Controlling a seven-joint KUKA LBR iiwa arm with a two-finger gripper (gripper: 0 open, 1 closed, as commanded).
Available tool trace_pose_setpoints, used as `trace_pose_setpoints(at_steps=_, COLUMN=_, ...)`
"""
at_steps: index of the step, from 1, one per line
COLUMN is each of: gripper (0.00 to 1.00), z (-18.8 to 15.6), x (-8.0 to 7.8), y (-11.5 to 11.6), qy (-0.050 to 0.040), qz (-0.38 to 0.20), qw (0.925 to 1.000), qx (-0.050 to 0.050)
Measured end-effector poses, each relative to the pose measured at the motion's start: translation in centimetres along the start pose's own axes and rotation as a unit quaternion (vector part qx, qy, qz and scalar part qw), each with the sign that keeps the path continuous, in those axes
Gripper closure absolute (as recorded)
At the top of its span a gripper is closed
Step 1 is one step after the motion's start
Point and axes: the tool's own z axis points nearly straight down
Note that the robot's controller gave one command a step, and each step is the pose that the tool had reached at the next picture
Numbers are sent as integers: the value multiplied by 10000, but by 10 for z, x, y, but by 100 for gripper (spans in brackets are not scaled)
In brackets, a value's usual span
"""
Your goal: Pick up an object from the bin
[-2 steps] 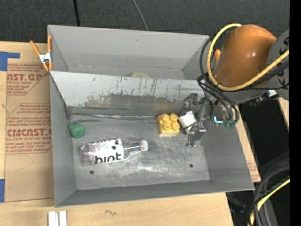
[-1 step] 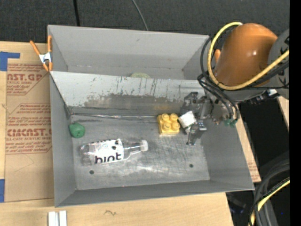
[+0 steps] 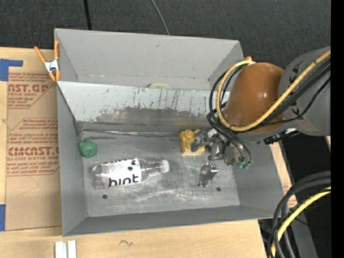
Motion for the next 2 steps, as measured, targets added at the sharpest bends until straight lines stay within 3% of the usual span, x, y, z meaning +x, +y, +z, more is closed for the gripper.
trace_pose_setpoints(at_steps=1, gripper=0, z=11, x=31, y=30, qy=48, qz=225, qw=9997, qx=-9)
trace_pose_setpoints(at_steps=2, gripper=0, z=20, x=7, y=56, qy=20, qz=-829, qw=9966, qx=-6)
